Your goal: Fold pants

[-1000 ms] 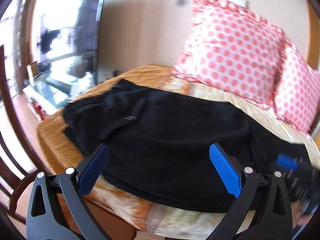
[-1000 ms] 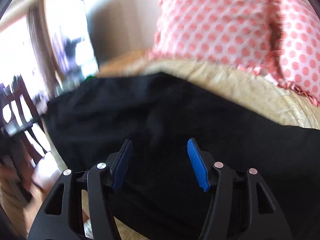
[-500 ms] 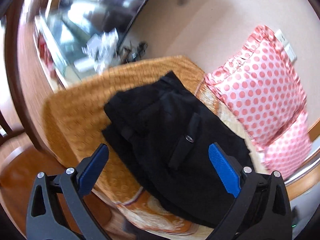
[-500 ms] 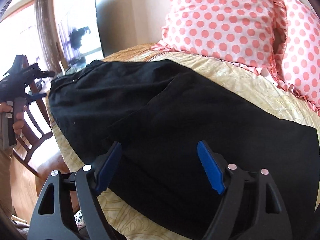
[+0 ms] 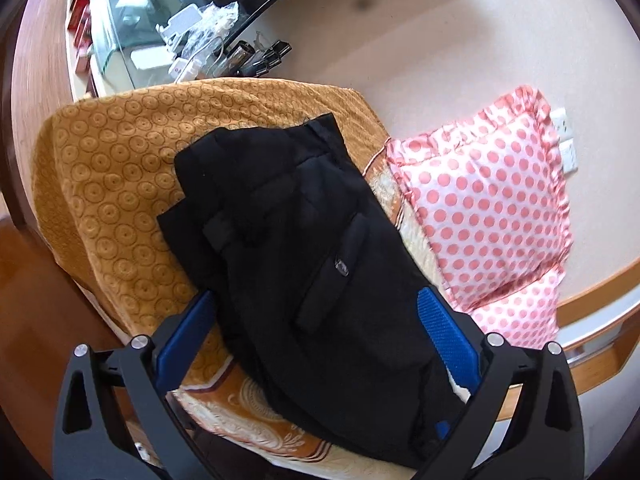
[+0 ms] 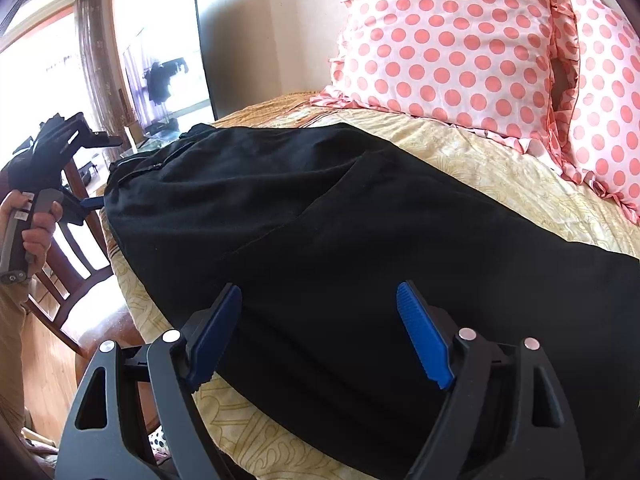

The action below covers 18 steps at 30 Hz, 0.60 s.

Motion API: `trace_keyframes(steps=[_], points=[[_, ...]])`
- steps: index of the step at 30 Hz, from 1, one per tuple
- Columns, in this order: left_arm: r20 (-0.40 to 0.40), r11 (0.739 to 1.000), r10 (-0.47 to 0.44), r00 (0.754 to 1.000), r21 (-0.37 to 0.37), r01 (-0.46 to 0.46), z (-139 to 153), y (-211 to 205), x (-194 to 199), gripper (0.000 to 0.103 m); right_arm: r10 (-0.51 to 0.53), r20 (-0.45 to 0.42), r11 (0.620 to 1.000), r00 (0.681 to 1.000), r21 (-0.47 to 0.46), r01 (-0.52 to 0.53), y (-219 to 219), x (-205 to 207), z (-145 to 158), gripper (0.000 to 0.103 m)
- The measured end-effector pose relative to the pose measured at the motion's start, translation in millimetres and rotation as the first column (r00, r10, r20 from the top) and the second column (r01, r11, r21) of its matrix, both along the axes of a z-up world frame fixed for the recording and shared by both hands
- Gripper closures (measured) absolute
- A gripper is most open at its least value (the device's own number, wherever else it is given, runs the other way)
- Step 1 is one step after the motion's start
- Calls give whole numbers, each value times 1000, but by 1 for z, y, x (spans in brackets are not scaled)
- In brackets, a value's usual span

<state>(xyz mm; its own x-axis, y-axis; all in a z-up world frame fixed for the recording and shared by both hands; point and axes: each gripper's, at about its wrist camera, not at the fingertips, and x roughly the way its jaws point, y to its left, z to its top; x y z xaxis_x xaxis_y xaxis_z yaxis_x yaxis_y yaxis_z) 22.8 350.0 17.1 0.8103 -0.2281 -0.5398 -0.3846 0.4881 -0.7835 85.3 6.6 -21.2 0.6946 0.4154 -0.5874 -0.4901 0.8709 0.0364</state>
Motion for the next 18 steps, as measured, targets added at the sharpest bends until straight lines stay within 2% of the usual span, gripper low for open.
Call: trace_keyframes(steps=[8, 12, 14, 16, 18], points=[[1, 996, -5, 1000, -93, 5, -3, -17, -14, 2, -4, 1, 1000, 1000, 0, 4, 0, 2, -1, 20], [9, 991, 4, 1000, -136, -3, -5, -14, -8, 2, 4, 10, 1000, 1000, -4, -4, 2, 3, 1, 20], [5, 993, 11, 1000, -120, -10, -4, -11, -2, 3, 7, 22, 1000, 1000, -9, -7, 3, 1, 2, 20], [-16, 997, 46, 999, -69, -47, 0, -5, 0, 8, 10, 33, 1000, 999, -15, -9, 3, -1, 3, 20], [-8, 995, 69, 998, -65, -69, -2, 4, 0, 9, 11, 44, 1000, 999, -20, -10, 3, -3, 4, 20]])
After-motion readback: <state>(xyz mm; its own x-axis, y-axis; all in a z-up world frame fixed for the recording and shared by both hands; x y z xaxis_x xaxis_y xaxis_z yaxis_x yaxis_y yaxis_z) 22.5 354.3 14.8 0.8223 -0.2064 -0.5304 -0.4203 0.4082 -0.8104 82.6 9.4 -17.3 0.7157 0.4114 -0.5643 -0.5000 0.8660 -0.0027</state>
